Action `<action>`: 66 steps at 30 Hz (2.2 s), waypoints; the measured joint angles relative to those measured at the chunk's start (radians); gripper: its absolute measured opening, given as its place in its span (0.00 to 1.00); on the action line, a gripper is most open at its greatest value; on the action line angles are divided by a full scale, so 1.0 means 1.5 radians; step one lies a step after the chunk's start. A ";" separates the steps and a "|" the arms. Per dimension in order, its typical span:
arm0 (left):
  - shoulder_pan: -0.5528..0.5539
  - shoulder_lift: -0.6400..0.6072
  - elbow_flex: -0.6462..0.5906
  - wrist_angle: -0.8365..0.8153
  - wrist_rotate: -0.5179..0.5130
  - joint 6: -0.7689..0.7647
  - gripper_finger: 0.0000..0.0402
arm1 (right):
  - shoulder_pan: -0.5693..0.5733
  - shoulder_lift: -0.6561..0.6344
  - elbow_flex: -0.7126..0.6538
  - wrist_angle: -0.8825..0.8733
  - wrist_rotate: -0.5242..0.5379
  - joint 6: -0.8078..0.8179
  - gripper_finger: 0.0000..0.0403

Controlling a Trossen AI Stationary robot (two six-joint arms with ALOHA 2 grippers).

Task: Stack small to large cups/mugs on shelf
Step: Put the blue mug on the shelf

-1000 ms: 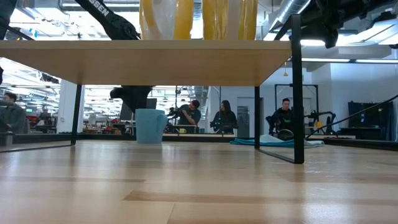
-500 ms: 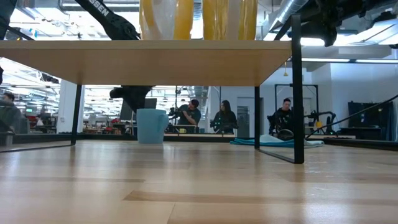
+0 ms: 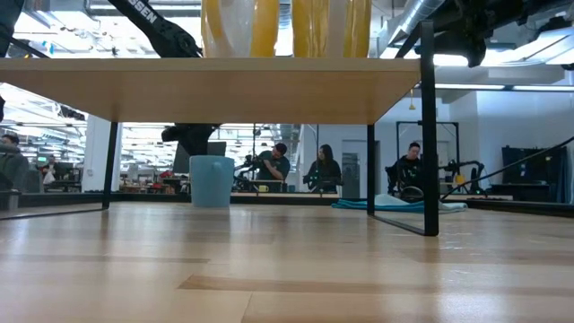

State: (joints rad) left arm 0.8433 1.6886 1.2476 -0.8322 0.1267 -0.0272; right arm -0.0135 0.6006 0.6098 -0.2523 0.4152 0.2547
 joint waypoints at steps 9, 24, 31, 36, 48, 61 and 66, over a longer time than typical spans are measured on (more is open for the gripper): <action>0.000 0.000 0.000 0.000 0.005 -0.013 0.01 | 0.000 0.000 0.000 0.000 0.000 0.000 0.59; -0.001 -0.003 0.000 -0.048 0.053 0.002 0.00 | 0.000 0.000 0.000 -0.001 0.000 -0.001 0.59; 0.000 -0.009 0.062 -0.105 0.035 0.019 0.00 | 0.000 0.000 0.000 -0.006 0.000 -0.001 0.59; 0.000 -0.009 0.137 -0.174 0.030 0.033 0.00 | 0.000 0.000 0.000 -0.006 0.000 -0.002 0.59; 0.000 -0.009 0.336 -0.431 0.011 0.080 0.00 | 0.000 0.000 0.000 -0.014 0.000 -0.013 0.59; -0.029 -0.033 0.459 -0.493 0.111 0.072 0.00 | 0.000 0.000 0.000 -0.021 0.000 -0.018 0.59; -0.050 -0.067 0.460 -0.493 0.109 0.050 0.00 | 0.000 0.000 0.000 -0.021 0.000 -0.018 0.59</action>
State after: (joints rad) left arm 0.7682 1.5886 1.9369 -1.5720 0.2901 0.0471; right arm -0.0135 0.6006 0.6102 -0.2841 0.4149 0.2276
